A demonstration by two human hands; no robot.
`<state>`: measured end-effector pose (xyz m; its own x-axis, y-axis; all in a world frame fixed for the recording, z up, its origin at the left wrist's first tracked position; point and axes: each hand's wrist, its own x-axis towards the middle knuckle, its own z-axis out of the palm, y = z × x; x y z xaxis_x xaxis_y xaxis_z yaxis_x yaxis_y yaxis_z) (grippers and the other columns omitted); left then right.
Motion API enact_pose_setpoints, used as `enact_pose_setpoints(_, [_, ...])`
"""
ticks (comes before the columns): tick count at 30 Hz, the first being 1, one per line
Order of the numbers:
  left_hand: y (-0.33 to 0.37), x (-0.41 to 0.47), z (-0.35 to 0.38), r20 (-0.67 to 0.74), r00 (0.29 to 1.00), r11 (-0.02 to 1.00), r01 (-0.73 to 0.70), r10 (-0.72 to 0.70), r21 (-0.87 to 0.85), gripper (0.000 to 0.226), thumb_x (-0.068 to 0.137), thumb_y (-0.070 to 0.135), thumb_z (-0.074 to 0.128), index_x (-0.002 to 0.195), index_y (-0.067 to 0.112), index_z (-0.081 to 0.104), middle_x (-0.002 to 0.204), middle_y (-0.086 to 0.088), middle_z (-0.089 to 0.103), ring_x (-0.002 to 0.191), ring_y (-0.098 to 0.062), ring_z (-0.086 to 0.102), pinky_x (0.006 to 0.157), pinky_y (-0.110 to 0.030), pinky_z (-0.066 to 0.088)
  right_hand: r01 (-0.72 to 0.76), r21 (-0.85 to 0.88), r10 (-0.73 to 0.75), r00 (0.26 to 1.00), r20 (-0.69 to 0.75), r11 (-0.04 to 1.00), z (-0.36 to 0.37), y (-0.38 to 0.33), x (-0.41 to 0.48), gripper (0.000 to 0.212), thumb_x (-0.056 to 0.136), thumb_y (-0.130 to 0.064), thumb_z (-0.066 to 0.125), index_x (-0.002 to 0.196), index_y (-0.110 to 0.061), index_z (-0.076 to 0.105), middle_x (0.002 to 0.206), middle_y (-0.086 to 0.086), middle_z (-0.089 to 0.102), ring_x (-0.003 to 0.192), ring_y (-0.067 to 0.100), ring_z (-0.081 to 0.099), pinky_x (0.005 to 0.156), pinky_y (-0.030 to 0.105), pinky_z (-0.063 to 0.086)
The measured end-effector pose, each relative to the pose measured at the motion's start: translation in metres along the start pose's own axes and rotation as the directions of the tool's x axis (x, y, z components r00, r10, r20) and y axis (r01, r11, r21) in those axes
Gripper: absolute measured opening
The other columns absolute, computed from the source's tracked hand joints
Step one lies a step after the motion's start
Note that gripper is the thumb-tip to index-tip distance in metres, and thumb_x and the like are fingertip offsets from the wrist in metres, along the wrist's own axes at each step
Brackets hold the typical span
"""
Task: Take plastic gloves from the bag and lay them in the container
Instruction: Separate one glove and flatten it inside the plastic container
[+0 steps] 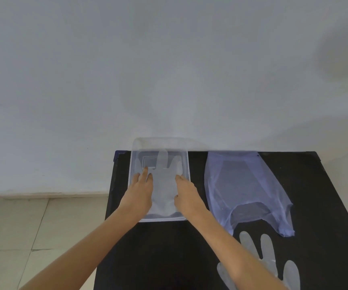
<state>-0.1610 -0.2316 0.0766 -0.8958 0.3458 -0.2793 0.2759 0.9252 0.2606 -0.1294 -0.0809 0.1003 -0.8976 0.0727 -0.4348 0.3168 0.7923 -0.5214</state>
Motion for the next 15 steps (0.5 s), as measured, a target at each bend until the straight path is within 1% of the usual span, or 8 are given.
enact_pose_setpoints(1, [0.002, 0.000, -0.001, -0.006, 1.000, 1.000, -0.014, 0.014, 0.002, 0.053, 0.096, 0.014, 0.051, 0.145, 0.011, 0.032, 0.155, -0.008, 0.027, 0.137, -0.024, 0.035, 0.114, -0.034, 0.029, 0.000, -0.006, 0.000, 1.000, -0.002, 1.000, 0.001, 0.000, 0.001, 0.048, 0.091, -0.001, 0.055, 0.137, -0.009, 0.042, 0.135, 0.010, 0.052, 0.118, 0.026, 0.056, 0.100, 0.033, 0.047])
enact_pose_setpoints(3, [0.004, 0.003, -0.001, 0.025, 1.000, 0.999, -0.002, 0.003, -0.032, 0.040, 0.096, 0.015, 0.052, 0.136, 0.012, 0.048, 0.141, -0.006, 0.049, 0.127, -0.022, 0.048, 0.109, -0.031, 0.036, -0.005, -0.014, 0.005, 1.000, -0.006, 1.000, 0.004, -0.001, 0.002, 0.047, 0.091, -0.001, 0.056, 0.135, -0.009, 0.043, 0.133, 0.010, 0.053, 0.117, 0.027, 0.057, 0.100, 0.034, 0.048])
enact_pose_setpoints(5, [0.003, 0.011, 0.002, 0.080, 0.997, 0.999, 0.022, -0.019, -0.043, 0.033, 0.094, 0.011, 0.053, 0.127, 0.008, 0.058, 0.128, -0.009, 0.059, 0.115, -0.023, 0.058, 0.101, -0.030, 0.044, -0.014, -0.016, 0.014, 1.000, -0.002, 1.000, 0.007, -0.001, 0.002, 0.047, 0.091, -0.002, 0.057, 0.135, -0.009, 0.044, 0.132, 0.011, 0.053, 0.117, 0.027, 0.058, 0.101, 0.036, 0.048])
enact_pose_setpoints(8, [-0.002, 0.024, 0.012, 0.120, 0.992, 0.998, 0.034, -0.027, -0.055, 0.027, 0.092, 0.004, 0.052, 0.116, 0.003, 0.062, 0.117, -0.013, 0.063, 0.104, -0.026, 0.062, 0.093, -0.032, 0.050, -0.016, -0.035, 0.016, 1.000, 0.000, 0.999, 0.010, 0.001, 0.004, 0.047, 0.090, 0.001, 0.056, 0.135, -0.007, 0.043, 0.131, 0.012, 0.053, 0.116, 0.028, 0.057, 0.099, 0.035, 0.049])
enact_pose_setpoints(10, [-0.003, 0.033, 0.016, 0.150, 0.988, 0.996, 0.047, -0.035, -0.074, 0.029, 0.091, 0.003, 0.052, 0.119, 0.001, 0.058, 0.121, -0.014, 0.059, 0.108, -0.027, 0.058, 0.097, -0.033, 0.048, -0.014, -0.036, 0.014, 1.000, -0.004, 0.999, 0.012, 0.003, 0.005, 0.047, 0.090, 0.002, 0.055, 0.135, -0.006, 0.043, 0.132, 0.011, 0.052, 0.116, 0.028, 0.057, 0.097, 0.033, 0.048])
enact_pose_setpoints(11, [-0.004, 0.037, 0.017, 0.162, 0.986, 0.995, 0.052, -0.038, -0.086, 0.035, 0.090, 0.002, 0.051, 0.126, 0.000, 0.052, 0.130, -0.017, 0.053, 0.117, -0.030, 0.053, 0.102, -0.035, 0.045, -0.011, -0.038, 0.011, 1.000, 0.001, 0.999, 0.013, 0.003, 0.005, 0.049, 0.090, 0.003, 0.055, 0.136, -0.006, 0.042, 0.133, 0.011, 0.051, 0.118, 0.027, 0.056, 0.097, 0.032, 0.047])
enact_pose_setpoints(13, [-0.005, 0.046, 0.017, 0.181, 0.982, 0.995, 0.066, -0.051, -0.080, 0.055, 0.091, 0.000, 0.049, 0.142, -0.002, 0.030, 0.151, -0.020, 0.029, 0.139, -0.034, 0.031, 0.113, -0.040, 0.033, -0.004, -0.037, 0.005, 1.000, 0.015, 0.999, 0.015, 0.004, 0.006, 0.050, 0.090, 0.003, 0.054, 0.137, -0.005, 0.040, 0.135, 0.011, 0.049, 0.119, 0.027, 0.055, 0.098, 0.032, 0.047])
enact_pose_setpoints(15, [-0.006, 0.052, 0.015, 0.206, 0.976, 0.993, 0.093, -0.076, -0.073, 0.070, 0.092, 0.002, 0.049, 0.149, -0.001, 0.010, 0.159, -0.019, 0.005, 0.148, -0.033, 0.007, 0.118, -0.041, 0.020, -0.001, -0.034, 0.002, 1.000, 0.018, 0.999, 0.015, 0.004, 0.007, 0.049, 0.090, 0.003, 0.054, 0.136, -0.005, 0.041, 0.134, 0.012, 0.050, 0.118, 0.028, 0.055, 0.097, 0.033, 0.047])
